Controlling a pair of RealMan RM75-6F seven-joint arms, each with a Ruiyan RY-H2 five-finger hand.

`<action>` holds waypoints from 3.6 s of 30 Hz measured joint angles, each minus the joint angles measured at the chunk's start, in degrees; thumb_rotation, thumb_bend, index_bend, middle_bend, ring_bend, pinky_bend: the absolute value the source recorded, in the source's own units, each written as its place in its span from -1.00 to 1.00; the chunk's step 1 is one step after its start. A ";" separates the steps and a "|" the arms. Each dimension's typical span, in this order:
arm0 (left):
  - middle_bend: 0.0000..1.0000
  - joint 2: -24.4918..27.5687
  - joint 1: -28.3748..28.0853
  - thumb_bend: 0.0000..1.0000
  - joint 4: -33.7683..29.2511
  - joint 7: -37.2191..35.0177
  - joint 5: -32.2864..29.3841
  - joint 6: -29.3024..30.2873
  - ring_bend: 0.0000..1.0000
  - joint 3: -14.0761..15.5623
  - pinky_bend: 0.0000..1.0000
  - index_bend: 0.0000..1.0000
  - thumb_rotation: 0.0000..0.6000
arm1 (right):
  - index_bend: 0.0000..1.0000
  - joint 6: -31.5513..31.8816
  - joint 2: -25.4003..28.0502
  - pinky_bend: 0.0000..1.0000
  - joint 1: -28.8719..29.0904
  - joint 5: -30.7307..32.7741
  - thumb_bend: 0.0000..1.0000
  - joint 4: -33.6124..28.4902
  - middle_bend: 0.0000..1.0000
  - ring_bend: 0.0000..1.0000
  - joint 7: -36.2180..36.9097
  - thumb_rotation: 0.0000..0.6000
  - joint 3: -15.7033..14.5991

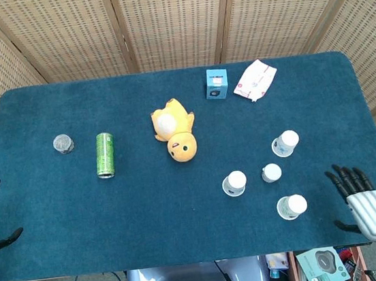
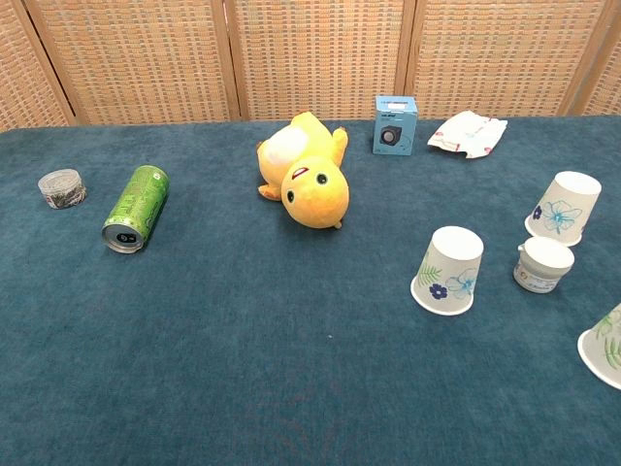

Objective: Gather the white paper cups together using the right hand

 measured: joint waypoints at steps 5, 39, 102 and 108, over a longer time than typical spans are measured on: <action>-1.00 -0.16 -0.34 -0.86 -0.12 0.80 -1.21 -1.13 -1.00 -0.18 -1.00 -1.00 1.00 | -0.81 -2.31 -0.31 -0.68 3.87 -9.31 -1.00 5.69 -0.82 -0.98 9.82 1.00 -2.84; -1.00 -0.30 -0.97 -0.86 -0.12 1.23 -2.03 -2.47 -1.00 -0.29 -1.00 -1.00 1.00 | -0.10 -13.69 -9.41 0.02 13.30 0.14 -0.58 13.96 0.01 -0.13 12.01 1.00 -0.35; -1.00 1.02 -1.76 -0.86 0.18 -2.02 -3.91 -5.17 -1.00 -0.34 -1.00 -1.00 1.00 | -0.02 -24.33 -19.27 0.03 30.08 35.29 -0.45 3.43 0.07 -0.09 -16.71 1.00 11.50; -1.00 1.19 -1.71 -0.86 0.15 -2.44 -3.85 -5.05 -1.00 -0.36 -1.00 -1.00 1.00 | -0.68 -25.31 -18.23 -0.29 30.41 35.80 -0.75 2.89 -0.71 -0.61 -16.40 1.00 10.86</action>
